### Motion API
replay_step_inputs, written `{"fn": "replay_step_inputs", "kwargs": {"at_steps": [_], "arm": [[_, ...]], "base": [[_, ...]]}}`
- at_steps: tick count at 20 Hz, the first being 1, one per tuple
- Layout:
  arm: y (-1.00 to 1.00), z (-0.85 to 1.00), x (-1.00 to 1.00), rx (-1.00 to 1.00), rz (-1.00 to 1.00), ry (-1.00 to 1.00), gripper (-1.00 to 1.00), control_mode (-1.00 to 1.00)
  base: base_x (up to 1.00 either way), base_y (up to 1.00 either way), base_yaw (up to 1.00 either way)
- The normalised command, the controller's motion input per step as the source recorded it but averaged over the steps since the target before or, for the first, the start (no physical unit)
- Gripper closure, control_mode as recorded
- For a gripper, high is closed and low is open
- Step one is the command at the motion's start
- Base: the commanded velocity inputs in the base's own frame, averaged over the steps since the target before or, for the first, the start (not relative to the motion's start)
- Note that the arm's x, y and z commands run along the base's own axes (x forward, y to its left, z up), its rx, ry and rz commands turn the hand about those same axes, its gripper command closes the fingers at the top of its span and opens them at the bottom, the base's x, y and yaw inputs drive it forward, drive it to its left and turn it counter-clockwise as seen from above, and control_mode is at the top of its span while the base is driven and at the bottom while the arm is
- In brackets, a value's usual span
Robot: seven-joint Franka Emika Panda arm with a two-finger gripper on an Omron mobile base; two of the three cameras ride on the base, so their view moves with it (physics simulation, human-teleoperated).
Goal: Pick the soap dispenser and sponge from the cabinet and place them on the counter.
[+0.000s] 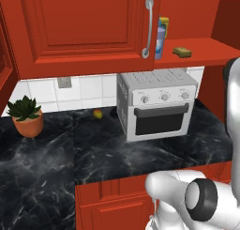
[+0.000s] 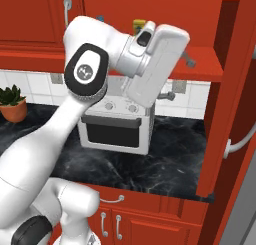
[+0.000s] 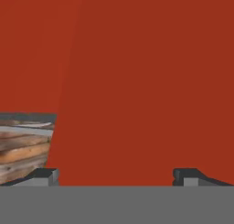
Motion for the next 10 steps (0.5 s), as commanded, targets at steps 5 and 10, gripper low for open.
{"fn": "replay_step_inputs", "kwargs": {"at_steps": [5,10], "arm": [[0.45,-0.01,-0.33,0.1,0.06,-0.27,-1.0,-1.0],[0.41,0.0,-0.07,0.14,0.05,-0.16,-1.0,-1.0]], "base": [[0.0,0.0,0.0],[0.0,0.0,0.0]]}}
